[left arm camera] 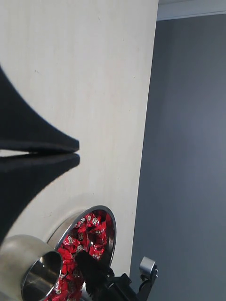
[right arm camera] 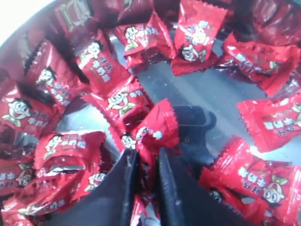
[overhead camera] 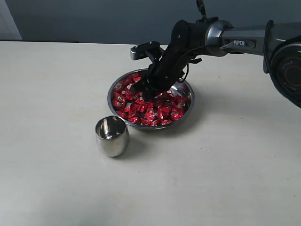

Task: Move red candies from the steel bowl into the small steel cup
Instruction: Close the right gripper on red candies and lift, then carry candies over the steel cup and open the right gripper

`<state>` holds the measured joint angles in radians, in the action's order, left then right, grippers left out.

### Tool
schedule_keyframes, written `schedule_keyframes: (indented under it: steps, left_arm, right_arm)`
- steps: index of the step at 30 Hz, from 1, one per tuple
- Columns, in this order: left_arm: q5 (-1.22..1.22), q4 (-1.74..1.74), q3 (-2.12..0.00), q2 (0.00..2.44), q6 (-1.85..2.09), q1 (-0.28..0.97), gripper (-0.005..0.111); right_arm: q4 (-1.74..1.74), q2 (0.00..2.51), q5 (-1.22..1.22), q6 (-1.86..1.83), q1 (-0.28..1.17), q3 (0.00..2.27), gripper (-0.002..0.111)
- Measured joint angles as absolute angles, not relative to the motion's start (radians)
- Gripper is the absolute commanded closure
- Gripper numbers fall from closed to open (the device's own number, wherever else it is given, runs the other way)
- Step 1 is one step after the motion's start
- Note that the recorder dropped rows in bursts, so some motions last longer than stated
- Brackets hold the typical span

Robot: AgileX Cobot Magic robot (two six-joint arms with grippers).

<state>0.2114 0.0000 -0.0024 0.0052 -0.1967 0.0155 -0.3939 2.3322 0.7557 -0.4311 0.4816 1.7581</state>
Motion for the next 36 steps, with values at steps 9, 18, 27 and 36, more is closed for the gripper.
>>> schedule_keyframes:
  steps: [9, 18, 27, 36]
  left_arm:
    - [0.211, 0.0, -0.002, 0.005, -0.197, 0.015, 0.106]
    - [0.211, 0.0, -0.002, 0.005, -0.197, 0.015, 0.106]
    - [0.211, 0.0, -0.002, 0.005, -0.197, 0.015, 0.106]
    - [0.211, 0.0, -0.002, 0.005, -0.197, 0.015, 0.106]
  right_arm:
    - [-0.493, 2.149, 0.893, -0.435, 0.482, 1.758, 0.109]
    - [-0.67, 2.133, 1.159, -0.591, 0.57, 1.758, 0.109]
    - [-0.499, 2.133, 1.155, -0.598, 0.713, 1.758, 0.109]
    - [-0.42, 2.133, 1.132, -0.568, 0.713, 1.758, 0.08]
